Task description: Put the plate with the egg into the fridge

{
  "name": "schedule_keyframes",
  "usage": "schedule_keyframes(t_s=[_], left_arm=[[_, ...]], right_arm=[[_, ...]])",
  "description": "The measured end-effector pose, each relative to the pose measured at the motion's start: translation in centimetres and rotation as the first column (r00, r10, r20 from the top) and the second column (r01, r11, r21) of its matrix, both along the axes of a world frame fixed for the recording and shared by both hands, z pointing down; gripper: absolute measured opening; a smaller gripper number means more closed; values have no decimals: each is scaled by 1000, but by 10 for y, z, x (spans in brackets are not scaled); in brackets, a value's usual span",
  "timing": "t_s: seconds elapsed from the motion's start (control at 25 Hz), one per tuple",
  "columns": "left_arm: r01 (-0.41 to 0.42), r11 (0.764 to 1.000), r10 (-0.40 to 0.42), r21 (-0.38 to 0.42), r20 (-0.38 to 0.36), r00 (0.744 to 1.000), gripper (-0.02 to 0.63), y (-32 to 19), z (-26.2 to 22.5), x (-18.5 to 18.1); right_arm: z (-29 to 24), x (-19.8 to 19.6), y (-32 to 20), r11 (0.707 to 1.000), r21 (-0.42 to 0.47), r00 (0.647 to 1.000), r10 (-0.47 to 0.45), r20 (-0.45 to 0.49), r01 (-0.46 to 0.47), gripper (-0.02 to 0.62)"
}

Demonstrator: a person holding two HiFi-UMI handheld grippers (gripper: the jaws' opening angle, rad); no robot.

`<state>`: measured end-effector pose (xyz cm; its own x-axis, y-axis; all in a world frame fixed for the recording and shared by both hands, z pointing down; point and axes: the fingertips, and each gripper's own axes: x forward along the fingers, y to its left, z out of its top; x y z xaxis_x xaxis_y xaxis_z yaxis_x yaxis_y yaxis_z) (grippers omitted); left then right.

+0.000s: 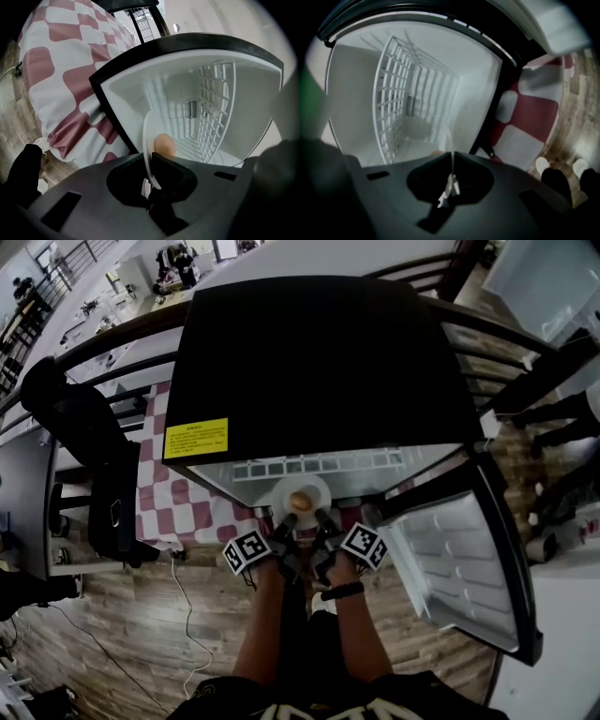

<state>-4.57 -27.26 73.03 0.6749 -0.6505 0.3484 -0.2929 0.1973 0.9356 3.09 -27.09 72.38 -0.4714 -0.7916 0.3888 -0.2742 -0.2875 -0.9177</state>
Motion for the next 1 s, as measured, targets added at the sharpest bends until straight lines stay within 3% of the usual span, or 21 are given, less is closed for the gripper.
schedule_keyframes(t_s=[0.4, 1.0], left_arm=[[-10, 999, 12, -35, 54, 998, 46, -15, 17, 1], [-1, 995, 6, -97, 46, 999, 46, -28, 31, 8]], right_arm=[[21, 2, -15, 999, -31, 1000, 19, 0, -19, 29], [34, 9, -27, 994, -85, 997, 61, -38, -64, 29]])
